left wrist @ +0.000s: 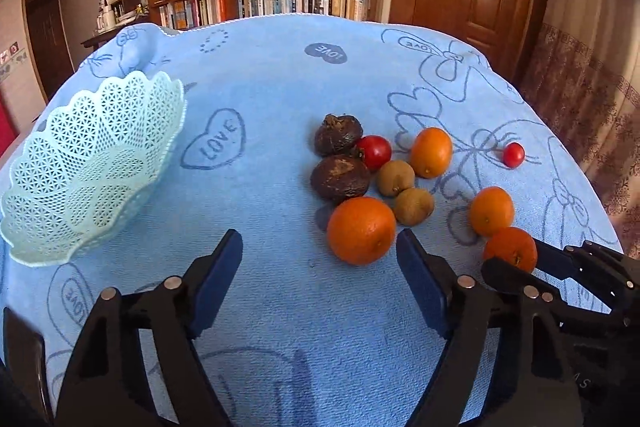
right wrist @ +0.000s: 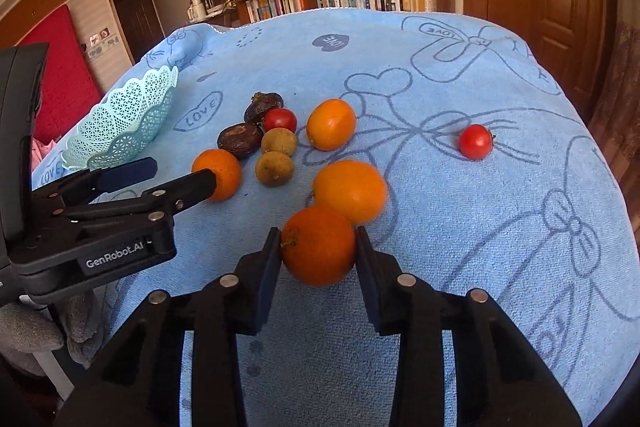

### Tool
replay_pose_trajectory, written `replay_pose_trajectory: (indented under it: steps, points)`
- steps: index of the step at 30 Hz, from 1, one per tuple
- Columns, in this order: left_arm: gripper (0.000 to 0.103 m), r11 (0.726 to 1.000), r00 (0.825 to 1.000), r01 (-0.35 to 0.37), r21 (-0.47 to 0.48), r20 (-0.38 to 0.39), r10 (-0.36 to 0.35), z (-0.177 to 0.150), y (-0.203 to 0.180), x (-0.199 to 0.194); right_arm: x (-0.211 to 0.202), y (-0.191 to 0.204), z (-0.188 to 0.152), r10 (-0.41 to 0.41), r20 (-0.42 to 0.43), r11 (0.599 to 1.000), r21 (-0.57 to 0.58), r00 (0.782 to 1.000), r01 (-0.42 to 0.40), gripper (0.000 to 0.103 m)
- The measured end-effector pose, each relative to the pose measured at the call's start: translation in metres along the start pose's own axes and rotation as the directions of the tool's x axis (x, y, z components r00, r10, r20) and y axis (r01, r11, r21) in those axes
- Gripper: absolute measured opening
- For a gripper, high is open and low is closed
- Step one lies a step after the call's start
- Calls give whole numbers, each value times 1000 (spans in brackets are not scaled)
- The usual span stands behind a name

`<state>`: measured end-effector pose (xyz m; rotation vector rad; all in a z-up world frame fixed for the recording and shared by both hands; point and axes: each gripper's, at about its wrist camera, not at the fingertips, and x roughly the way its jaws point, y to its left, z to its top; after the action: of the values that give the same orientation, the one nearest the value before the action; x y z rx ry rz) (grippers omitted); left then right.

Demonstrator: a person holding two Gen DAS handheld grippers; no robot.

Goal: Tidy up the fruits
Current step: 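Grasp an orange with the left tool and carry it over the basket, then open the left tool to drop the orange into the basket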

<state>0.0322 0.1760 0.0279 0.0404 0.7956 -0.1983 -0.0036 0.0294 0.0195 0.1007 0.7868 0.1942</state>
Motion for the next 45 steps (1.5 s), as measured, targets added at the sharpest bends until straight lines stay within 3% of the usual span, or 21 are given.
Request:
replay_pose_trajectory:
  steps: [3, 8, 15, 21, 26, 37, 45]
  points:
    - [61, 997, 996, 73, -23, -46, -74, 3, -2, 14, 1, -1, 0, 1, 1, 1000, 8, 1000, -1, 37]
    - [42, 992, 991, 118, -38, -57, -120, 2, -3, 23, 1, 3, -1, -12, 9, 1000, -7, 1000, 12, 37]
    - [40, 992, 993, 122, -17, 5, -122, -4, -5, 8, -1, 7, -2, -17, 24, 999, -27, 1000, 18, 37]
    - [40, 1000, 991, 29, -4, 129, -28, 0, 1, -21, -1, 9, -3, -21, 27, 999, -38, 999, 22, 37]
    - [40, 995, 981, -41, -86, 183, 57, 8, 28, -39, 0, 9, -3, -22, 23, 999, -38, 999, 23, 37]
    - [40, 945, 938, -212, -249, 218, 268, 13, 99, -64, 3, 7, -4, -23, 5, 999, -29, 1000, 24, 37]
    - [40, 924, 934, -237, -301, 191, 302, 9, 130, -65, 3, 10, -3, -45, 6, 998, -42, 999, 45, 37]
